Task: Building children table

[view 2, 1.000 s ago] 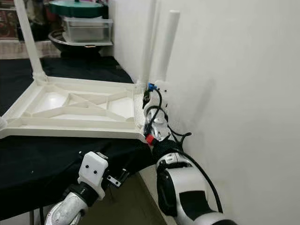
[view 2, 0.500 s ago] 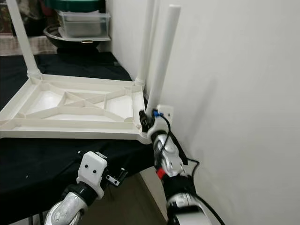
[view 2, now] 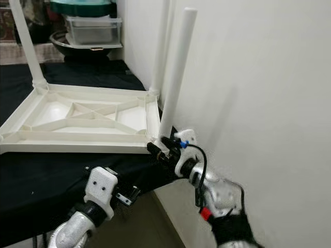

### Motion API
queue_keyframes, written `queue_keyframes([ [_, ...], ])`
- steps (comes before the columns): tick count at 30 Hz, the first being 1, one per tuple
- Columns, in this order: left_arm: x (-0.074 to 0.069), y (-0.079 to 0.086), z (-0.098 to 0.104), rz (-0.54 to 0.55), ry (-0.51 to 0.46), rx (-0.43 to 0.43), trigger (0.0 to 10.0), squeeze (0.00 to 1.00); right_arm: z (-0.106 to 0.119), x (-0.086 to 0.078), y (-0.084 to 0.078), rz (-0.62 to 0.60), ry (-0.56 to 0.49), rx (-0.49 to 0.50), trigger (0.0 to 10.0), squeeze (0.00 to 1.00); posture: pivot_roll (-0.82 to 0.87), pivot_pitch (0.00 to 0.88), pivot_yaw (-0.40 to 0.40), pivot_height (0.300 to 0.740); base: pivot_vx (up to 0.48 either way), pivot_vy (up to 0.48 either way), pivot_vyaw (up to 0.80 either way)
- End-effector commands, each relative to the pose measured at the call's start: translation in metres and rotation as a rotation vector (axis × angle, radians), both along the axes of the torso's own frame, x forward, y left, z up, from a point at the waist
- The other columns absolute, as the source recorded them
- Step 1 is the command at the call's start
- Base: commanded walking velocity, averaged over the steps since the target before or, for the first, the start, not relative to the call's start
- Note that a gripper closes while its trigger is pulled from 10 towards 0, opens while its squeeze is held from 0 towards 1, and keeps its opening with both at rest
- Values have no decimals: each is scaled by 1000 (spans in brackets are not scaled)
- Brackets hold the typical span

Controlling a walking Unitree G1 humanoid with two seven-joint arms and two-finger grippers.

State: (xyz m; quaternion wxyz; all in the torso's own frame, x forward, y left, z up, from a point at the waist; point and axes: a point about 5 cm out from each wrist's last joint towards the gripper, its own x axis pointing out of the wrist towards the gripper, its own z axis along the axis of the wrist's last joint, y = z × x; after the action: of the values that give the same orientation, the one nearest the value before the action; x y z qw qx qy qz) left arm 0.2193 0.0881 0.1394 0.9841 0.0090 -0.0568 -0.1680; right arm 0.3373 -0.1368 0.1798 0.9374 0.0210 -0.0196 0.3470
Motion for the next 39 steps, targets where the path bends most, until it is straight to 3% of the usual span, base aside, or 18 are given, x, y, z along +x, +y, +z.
queue_keyframes([
  [1,2,8,-5,70,55,-53,10000,0,11,14,1,-129,-39,34,10000,0,74,17,-128,740,0,0,0],
  [7,2,10,-7,82,68,-69,10000,0,14,18,9,-223,-53,87,10000,0,82,18,-132,740,0,0,0],
  [15,1,8,-7,68,76,-67,10000,0,5,10,14,-206,-19,102,10000,0,77,20,-127,740,0,100,0],
  [19,2,7,-7,57,84,-58,10000,0,-6,9,14,-245,-2,86,10000,0,73,20,-128,740,0,474,0],
  [39,3,7,-9,53,97,-48,10000,0,-13,8,15,-269,5,81,10000,0,76,19,-125,740,0,470,0],
])
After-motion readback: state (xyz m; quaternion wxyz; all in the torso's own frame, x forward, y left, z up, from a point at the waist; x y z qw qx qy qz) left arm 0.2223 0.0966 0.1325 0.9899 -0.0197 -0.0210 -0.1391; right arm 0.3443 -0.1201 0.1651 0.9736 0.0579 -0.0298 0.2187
